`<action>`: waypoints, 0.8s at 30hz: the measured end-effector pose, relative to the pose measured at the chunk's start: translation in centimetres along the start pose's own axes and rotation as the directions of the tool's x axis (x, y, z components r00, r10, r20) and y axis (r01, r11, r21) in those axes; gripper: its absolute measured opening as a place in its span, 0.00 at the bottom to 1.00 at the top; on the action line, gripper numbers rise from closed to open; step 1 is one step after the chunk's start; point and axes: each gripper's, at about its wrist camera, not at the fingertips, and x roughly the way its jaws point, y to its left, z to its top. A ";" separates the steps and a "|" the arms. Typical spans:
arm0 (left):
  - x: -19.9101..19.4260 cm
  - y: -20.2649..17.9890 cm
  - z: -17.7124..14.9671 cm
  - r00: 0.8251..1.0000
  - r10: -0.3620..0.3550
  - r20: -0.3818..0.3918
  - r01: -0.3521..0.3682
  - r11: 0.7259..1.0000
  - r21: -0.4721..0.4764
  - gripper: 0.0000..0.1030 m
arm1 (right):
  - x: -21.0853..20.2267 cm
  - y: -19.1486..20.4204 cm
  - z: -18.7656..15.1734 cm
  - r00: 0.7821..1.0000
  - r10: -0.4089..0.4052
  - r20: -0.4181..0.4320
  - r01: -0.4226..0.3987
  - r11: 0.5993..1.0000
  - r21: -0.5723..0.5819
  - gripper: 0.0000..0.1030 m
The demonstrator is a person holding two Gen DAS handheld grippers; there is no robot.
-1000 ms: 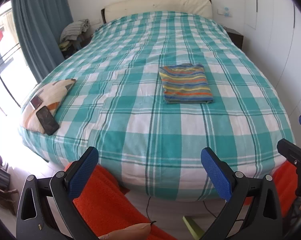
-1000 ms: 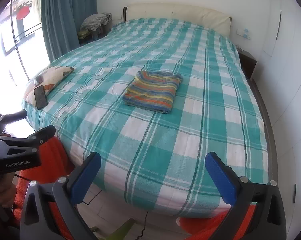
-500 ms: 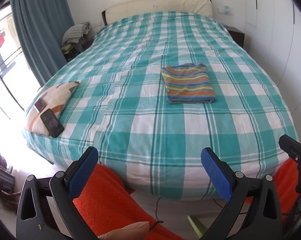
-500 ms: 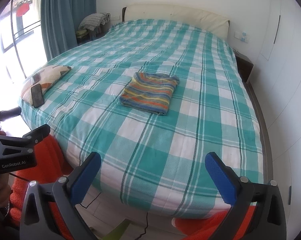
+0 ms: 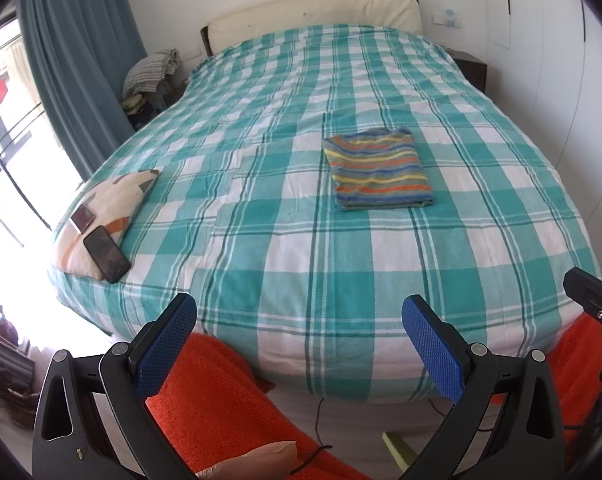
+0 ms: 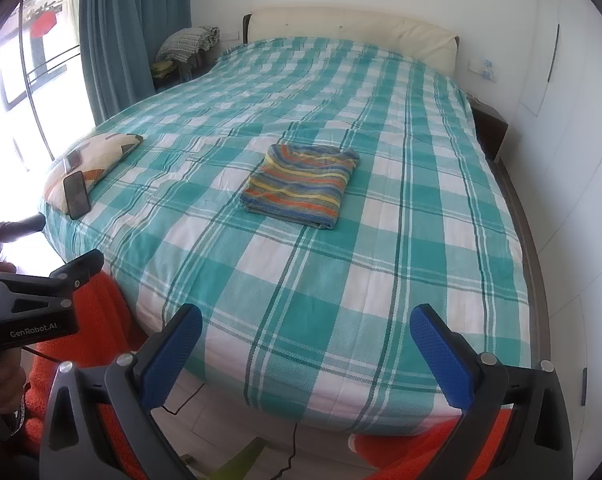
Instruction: Fold small clothes
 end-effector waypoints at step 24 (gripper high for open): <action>-1.6 0.3 1.0 0.999 -0.034 0.002 0.034 0.999 -0.027 1.00 | -2.8 -0.6 2.2 0.996 -0.063 0.059 0.062 0.998 0.010 1.00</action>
